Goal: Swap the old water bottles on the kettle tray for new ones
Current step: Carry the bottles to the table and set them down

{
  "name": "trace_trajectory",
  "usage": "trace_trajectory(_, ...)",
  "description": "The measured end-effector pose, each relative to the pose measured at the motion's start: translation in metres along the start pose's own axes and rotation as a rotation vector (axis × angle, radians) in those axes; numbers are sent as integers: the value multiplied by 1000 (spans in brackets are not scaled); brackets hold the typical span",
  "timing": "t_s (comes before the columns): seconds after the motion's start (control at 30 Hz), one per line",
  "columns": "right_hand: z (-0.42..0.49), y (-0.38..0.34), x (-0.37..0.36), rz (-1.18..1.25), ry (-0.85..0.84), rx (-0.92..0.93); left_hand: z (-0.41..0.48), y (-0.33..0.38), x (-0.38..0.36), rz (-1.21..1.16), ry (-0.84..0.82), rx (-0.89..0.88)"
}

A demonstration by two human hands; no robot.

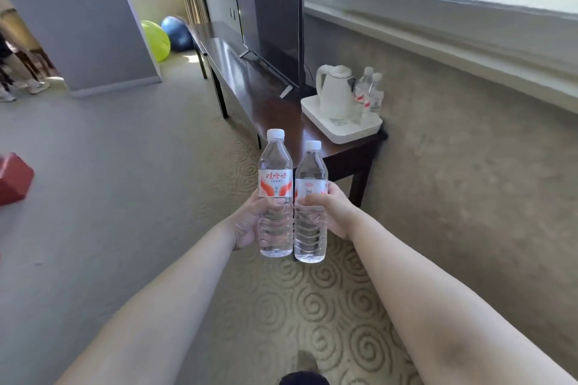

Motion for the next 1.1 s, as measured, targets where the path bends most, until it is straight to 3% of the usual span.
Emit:
trace_trajectory(0.23, 140, -67, 2, -7, 54, 7, 127, 75, 65, 12, -43, 29)
trace_trajectory(0.5, 255, -93, 4, 24, 144, -21, 250, 122, 134, 78, -164, 70)
trace_trajectory(0.77, 351, -121, -1, 105, 397, -9, 371, 165, 199, 150, -312, 167)
trace_trajectory(1.1, 423, -150, 8, 219, 664, 55, 479, 190, 219, 192, -531, 233)
Point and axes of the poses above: each hand's wrist, its own z-axis towards the middle knuckle, its own x-axis out of the back of the hand, y = z × x, the point moved 1 cm from there along z, towards the middle knuckle, and after that the axes turned 2 degrees about z, right-handed, at the moved point
